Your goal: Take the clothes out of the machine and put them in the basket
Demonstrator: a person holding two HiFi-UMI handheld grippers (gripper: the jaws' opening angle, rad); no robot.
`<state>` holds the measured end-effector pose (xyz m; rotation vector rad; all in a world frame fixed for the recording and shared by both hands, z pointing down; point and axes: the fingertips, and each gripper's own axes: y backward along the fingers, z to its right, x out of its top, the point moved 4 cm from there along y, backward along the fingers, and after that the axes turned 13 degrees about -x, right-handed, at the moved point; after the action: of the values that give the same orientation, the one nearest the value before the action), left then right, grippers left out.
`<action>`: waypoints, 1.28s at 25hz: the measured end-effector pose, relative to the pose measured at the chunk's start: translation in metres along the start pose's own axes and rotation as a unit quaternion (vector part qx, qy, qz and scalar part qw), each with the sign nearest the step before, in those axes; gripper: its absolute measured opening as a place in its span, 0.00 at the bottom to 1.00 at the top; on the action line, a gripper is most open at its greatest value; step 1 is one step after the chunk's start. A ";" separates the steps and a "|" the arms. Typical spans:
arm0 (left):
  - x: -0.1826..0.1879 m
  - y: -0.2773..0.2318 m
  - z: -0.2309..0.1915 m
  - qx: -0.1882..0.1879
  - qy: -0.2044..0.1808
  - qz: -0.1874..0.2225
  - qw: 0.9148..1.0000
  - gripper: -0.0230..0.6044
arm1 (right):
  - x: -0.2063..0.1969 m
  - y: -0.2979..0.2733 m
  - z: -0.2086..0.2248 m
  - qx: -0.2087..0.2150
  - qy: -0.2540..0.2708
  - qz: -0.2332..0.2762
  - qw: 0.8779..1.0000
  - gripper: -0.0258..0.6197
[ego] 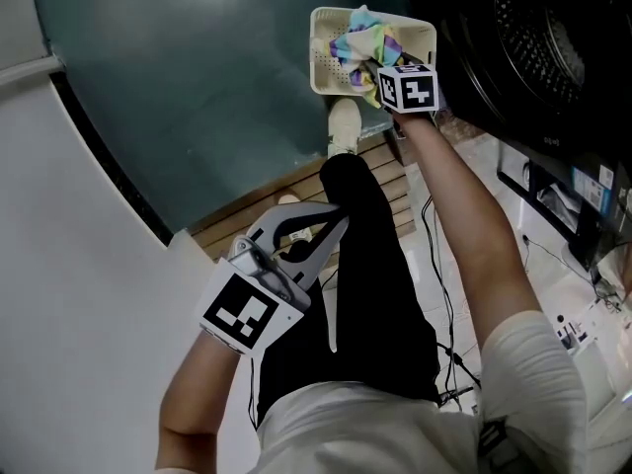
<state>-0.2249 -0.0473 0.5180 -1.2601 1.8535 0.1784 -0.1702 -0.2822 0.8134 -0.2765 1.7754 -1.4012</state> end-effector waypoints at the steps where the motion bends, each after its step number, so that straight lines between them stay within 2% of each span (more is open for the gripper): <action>1: 0.000 0.000 -0.006 0.000 0.002 0.001 1.000 0.03 | -0.002 -0.010 -0.001 0.000 0.004 -0.005 1.000 0.36; 10: 0.001 -0.015 -0.058 0.005 0.014 -0.010 1.000 0.03 | -0.026 -0.088 0.005 0.007 0.010 -0.057 0.998 0.36; 18: 0.007 -0.040 -0.082 -0.003 0.025 -0.006 1.000 0.03 | -0.031 -0.121 0.010 0.026 0.013 -0.070 0.997 0.39; 25: 0.015 -0.049 -0.085 -0.013 0.019 -0.007 1.000 0.03 | -0.031 -0.115 0.009 0.030 -0.003 -0.066 0.997 0.39; 32: 0.031 -0.036 -0.060 -0.023 -0.005 -0.011 1.000 0.03 | -0.029 -0.068 -0.006 0.046 -0.022 -0.048 0.998 0.39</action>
<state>-0.2330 -0.1187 0.5445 -1.3083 1.8363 0.2169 -0.1776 -0.2833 0.8875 -0.3437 1.6761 -1.5285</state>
